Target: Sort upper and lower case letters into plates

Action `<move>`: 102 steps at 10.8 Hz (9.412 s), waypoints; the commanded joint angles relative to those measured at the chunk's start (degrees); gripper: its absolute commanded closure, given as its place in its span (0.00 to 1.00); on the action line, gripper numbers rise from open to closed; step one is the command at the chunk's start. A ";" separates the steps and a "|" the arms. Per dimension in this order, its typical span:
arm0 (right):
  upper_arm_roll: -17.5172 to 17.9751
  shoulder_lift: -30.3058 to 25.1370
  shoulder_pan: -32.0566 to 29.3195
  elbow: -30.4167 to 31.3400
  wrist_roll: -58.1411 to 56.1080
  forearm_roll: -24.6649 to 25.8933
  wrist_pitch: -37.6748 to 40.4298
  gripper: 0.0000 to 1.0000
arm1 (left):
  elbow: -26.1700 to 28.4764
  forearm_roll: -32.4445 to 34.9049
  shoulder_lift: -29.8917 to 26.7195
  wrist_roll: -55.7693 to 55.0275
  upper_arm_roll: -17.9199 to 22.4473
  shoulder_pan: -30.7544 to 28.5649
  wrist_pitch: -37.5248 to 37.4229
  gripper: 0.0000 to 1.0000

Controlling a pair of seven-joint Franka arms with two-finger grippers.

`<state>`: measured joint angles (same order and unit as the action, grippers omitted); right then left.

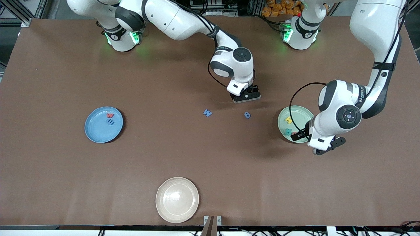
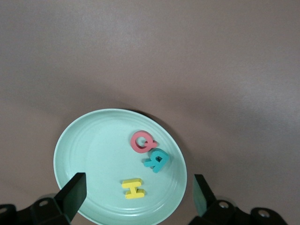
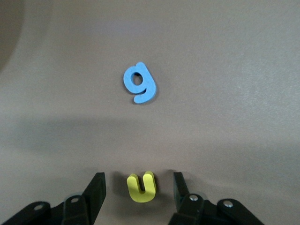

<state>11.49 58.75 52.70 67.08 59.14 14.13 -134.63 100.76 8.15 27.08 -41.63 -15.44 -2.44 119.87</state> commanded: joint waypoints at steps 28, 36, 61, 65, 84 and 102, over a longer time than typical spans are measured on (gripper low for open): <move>-2.42 -39.25 -48.72 26.33 -55.82 -7.36 47.90 1.00 | -16.12 5.39 8.08 4.45 -0.11 26.06 12.04 0.00; -7.62 -35.90 -53.84 38.56 -73.38 -7.36 30.31 0.45 | -12.18 12.15 15.99 -0.65 -0.20 34.60 20.76 0.00; -13.86 -60.86 -49.88 32.50 -70.22 -15.80 32.68 0.00 | -8.65 11.54 19.50 6.74 -0.38 39.79 20.76 0.43; -13.86 -60.68 -49.80 32.50 -70.22 -16.15 32.07 0.00 | -9.62 11.54 19.50 6.65 -0.38 39.79 20.76 0.68; -0.33 -32.51 -19.67 14.58 -24.96 -12.02 14.88 0.00 | 8.53 -2.42 -9.73 28.16 -3.10 2.56 -0.95 0.73; -11.14 5.49 2.76 -10.48 0.53 -2.53 -6.43 0.38 | 3.87 -3.50 -8.53 37.33 -1.79 -10.57 -1.52 0.00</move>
<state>1.26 61.36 54.29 60.53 57.31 9.89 -141.11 112.09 4.50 18.11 -3.32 -17.50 -13.40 126.20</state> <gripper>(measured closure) 0.374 0.000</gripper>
